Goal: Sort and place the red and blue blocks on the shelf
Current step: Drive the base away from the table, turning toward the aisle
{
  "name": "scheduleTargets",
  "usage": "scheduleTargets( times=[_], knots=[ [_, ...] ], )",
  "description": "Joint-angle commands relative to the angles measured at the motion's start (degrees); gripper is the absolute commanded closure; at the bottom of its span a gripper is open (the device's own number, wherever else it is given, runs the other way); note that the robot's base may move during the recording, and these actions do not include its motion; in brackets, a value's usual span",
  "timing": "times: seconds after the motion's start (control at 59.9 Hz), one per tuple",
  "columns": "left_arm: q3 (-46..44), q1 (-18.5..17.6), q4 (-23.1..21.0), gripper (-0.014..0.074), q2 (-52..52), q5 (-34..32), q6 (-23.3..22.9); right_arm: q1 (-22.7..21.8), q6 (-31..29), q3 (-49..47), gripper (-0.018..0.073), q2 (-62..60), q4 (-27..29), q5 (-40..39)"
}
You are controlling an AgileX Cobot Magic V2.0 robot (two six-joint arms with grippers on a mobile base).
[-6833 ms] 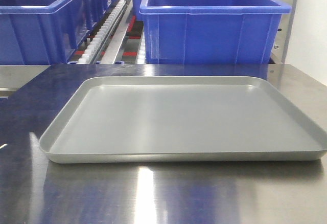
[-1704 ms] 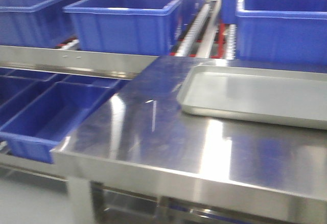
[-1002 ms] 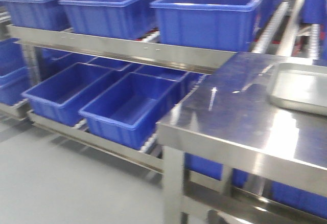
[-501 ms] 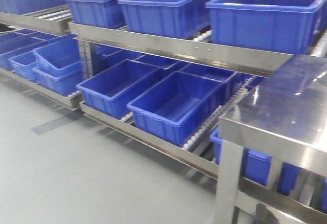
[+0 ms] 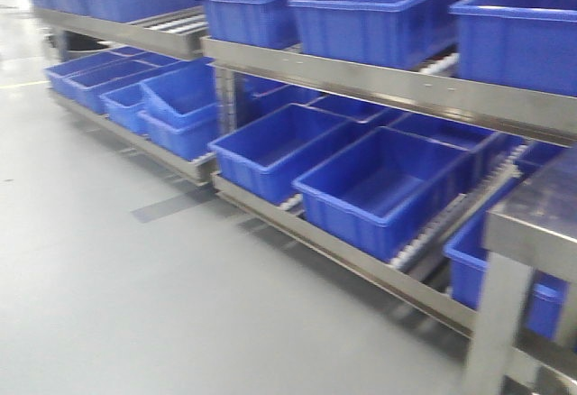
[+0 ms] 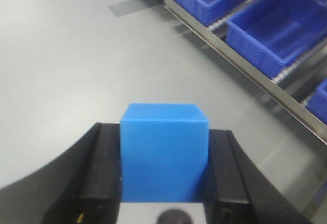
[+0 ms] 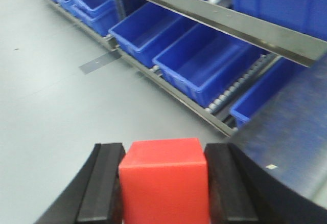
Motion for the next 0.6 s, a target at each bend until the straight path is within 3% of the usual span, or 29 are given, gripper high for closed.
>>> scheduleTargets(
  times=[0.0,0.585],
  knots=[
    [-1.7,0.0,0.8,0.0470,0.0,-4.4,-0.4,-0.4,-0.3,-1.7,0.0502,-0.4,0.1,-4.6],
    [-1.7,0.0,0.8,0.0470,0.0,-4.4,-0.4,-0.4,-0.3,-1.7,0.0502,-0.4,0.1,-4.6]
  ],
)
